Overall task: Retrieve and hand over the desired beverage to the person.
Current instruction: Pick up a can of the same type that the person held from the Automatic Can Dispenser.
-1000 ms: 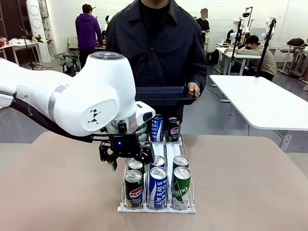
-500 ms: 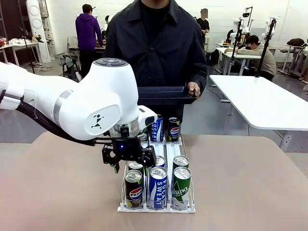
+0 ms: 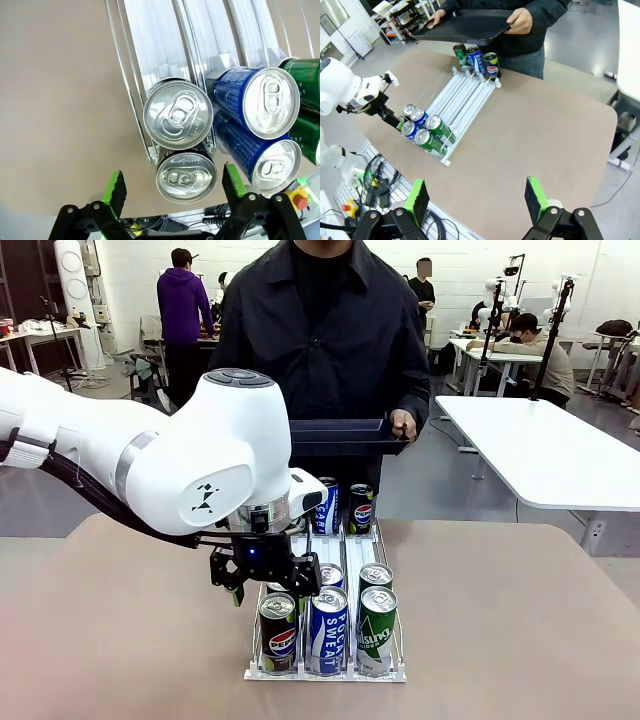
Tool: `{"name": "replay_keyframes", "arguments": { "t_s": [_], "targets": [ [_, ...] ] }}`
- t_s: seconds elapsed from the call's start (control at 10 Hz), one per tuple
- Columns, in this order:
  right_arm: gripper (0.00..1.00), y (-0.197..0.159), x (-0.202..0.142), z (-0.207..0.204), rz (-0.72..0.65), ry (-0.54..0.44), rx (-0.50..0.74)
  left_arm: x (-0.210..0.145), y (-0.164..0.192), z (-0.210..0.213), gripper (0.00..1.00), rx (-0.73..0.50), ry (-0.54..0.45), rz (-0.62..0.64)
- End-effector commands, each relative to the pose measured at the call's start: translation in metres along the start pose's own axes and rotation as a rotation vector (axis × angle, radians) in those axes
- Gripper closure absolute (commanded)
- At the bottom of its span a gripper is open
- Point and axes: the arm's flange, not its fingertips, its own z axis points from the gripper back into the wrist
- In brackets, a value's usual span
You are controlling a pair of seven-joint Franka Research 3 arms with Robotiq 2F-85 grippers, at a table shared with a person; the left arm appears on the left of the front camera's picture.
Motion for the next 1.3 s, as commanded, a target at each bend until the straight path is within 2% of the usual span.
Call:
{"name": "replay_keyframes", "arguments": {
  "t_s": [0.0, 0.2, 0.4, 0.5, 0.6, 0.7, 0.8, 0.9, 1.1, 1.2],
  "targets": [
    [0.0, -0.0006, -0.0009, -0.0008, 0.013, -0.003, 0.025, 0.0032, -0.0047, -0.0036, 0.0, 0.012, 0.017, 0.003],
    [0.0, -0.0006, -0.0009, -0.0008, 0.013, -0.003, 0.025, 0.0024, -0.0077, -0.0069, 0.0, 0.007, 0.041, 0.007],
    [0.0, -0.0006, -0.0009, -0.0008, 0.013, -0.003, 0.025, 0.0034, -0.0071, -0.0079, 0.0, 0.003, 0.019, 0.02],
    [0.0, -0.0006, -0.0009, -0.0008, 0.013, -0.003, 0.025, 0.0039, -0.0076, -0.0086, 0.55, 0.009, 0.002, 0.011],
    [0.0, -0.0006, -0.0009, -0.0008, 0.013, -0.003, 0.025, 0.004, -0.0065, -0.0109, 0.55, 0.01, -0.006, 0.004],
    [0.0, -0.0006, -0.0009, -0.0008, 0.013, -0.003, 0.025, 0.0039, -0.0071, -0.012, 1.0, 0.011, -0.001, -0.003],
    [0.0, -0.0006, -0.0009, -0.0008, 0.013, -0.003, 0.025, 0.0036, -0.0057, -0.0131, 0.6, 0.01, 0.005, -0.009],
    [0.0, -0.0006, -0.0009, -0.0008, 0.013, -0.003, 0.025, 0.0033, -0.0052, -0.0133, 1.0, 0.013, 0.013, -0.012],
    [0.0, -0.0006, -0.0009, -0.0008, 0.013, -0.003, 0.025, 0.0035, -0.0046, -0.0134, 1.0, 0.017, 0.021, -0.008],
    [0.0, -0.0006, -0.0009, -0.0008, 0.013, -0.003, 0.025, 0.0033, -0.0041, -0.0135, 0.97, 0.019, 0.024, -0.007]
  ]
}}
